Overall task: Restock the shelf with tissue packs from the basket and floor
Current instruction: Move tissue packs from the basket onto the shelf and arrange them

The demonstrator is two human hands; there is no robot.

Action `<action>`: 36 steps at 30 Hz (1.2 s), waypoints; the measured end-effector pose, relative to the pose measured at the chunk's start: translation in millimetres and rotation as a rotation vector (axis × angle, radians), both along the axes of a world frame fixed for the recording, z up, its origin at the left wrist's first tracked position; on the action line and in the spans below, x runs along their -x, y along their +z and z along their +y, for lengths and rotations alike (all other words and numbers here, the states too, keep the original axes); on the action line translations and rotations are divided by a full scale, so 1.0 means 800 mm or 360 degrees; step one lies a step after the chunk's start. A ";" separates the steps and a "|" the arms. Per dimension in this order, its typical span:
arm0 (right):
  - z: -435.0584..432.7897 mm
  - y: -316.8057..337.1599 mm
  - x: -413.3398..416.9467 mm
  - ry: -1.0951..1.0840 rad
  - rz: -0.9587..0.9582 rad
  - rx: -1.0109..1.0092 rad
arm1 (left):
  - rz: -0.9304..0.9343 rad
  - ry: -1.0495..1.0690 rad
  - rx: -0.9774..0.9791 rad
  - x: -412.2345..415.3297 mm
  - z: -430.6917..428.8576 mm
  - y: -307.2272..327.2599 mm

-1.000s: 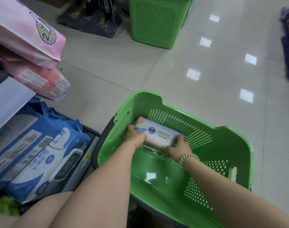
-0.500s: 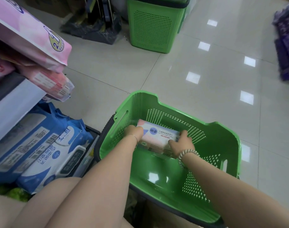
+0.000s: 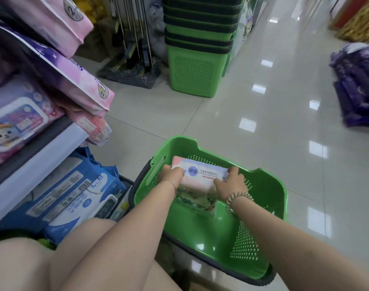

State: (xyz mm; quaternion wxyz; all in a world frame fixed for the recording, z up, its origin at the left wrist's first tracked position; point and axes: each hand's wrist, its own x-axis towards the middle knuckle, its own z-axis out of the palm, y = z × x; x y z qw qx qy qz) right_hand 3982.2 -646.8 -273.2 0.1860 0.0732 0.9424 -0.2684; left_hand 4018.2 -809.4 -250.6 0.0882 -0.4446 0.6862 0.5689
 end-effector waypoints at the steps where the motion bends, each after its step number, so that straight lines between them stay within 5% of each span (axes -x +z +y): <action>1: 0.000 0.009 0.000 -0.0012 0.0026 0.0009 | 0.0026 0.0000 -0.0010 -0.003 0.000 0.008; 16: -0.033 0.134 -0.012 -0.0067 0.0563 0.0242 | 0.0483 0.0238 0.0165 -0.036 -0.034 0.141; 27: -0.063 0.230 -0.047 0.0166 0.1048 0.0538 | 0.0868 0.0690 -0.0181 -0.077 -0.070 0.215; 36: -0.080 0.284 -0.075 0.0287 0.1371 0.0854 | 0.1083 0.0788 -0.0104 -0.110 -0.099 0.272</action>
